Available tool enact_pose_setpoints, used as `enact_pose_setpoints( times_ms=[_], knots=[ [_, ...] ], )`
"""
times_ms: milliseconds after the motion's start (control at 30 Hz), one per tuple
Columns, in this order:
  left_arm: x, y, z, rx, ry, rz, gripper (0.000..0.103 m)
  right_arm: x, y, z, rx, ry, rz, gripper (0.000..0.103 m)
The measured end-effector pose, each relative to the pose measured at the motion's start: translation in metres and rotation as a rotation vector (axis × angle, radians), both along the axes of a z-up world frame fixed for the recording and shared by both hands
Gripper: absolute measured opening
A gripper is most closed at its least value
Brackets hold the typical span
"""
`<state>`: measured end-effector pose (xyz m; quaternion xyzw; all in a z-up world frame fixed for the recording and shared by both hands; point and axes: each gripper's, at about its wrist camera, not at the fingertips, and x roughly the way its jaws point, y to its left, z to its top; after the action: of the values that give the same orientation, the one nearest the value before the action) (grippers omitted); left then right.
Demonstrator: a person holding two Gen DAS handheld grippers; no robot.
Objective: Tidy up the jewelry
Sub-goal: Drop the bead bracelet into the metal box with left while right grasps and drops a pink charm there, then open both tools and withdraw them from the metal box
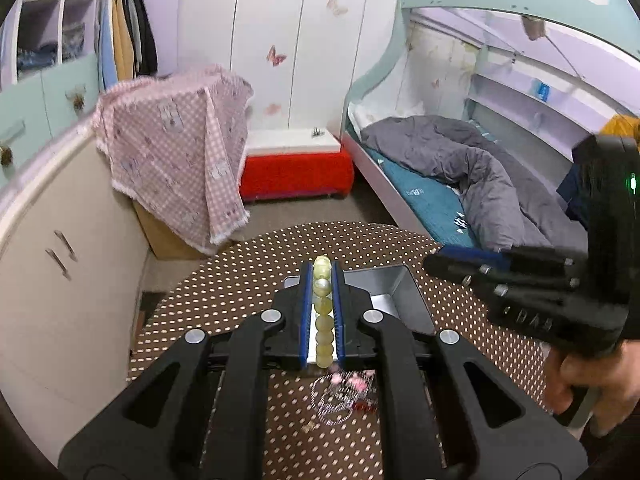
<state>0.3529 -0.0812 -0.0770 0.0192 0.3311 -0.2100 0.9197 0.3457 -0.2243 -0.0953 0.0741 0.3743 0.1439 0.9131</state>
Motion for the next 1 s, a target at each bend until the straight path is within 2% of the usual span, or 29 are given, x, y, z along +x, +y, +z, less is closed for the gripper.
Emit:
enact_pose_setpoints(
  times_ms=[33,67,100,133,167,200,267,300,467,800,1000],
  knots=[
    [0.004,-0.001,-0.001,-0.001,0.006,0.008,0.019,0.004,0.001,-0.002,0.006,0.011,-0.001,0.022],
    [0.008,-0.002,-0.002,0.0,0.011,0.018,0.033,0.008,0.0,-0.004,0.019,0.024,-0.01,0.022],
    [0.01,0.0,-0.001,-0.012,0.006,0.031,0.077,0.011,-0.002,-0.004,0.027,0.033,-0.022,0.03],
    [0.008,0.002,0.001,-0.029,-0.023,0.051,0.097,0.011,-0.004,-0.004,0.03,0.035,-0.04,0.04],
    [0.002,0.005,0.005,-0.038,-0.067,0.075,0.097,0.009,-0.006,-0.002,0.032,0.021,-0.054,0.068],
    [0.0,0.004,0.006,-0.028,-0.078,0.085,0.097,0.005,-0.009,0.001,0.026,-0.007,-0.073,0.083],
    [-0.005,0.005,0.009,0.005,-0.09,0.112,0.097,-0.002,-0.013,0.004,0.019,-0.026,-0.097,0.087],
    [-0.009,0.006,0.01,0.019,-0.102,0.128,0.097,-0.007,-0.017,0.007,0.025,-0.034,-0.118,0.094],
    [-0.04,0.016,0.021,0.036,-0.169,0.173,0.097,-0.032,-0.028,0.022,0.024,-0.101,-0.167,0.095],
    [-0.098,0.033,0.038,0.042,-0.249,0.205,0.097,-0.096,-0.029,0.06,0.005,-0.233,-0.173,0.095],
    [-0.128,0.041,0.039,0.038,-0.281,0.212,0.097,-0.132,-0.025,0.066,-0.009,-0.283,-0.172,0.095]
  ],
)
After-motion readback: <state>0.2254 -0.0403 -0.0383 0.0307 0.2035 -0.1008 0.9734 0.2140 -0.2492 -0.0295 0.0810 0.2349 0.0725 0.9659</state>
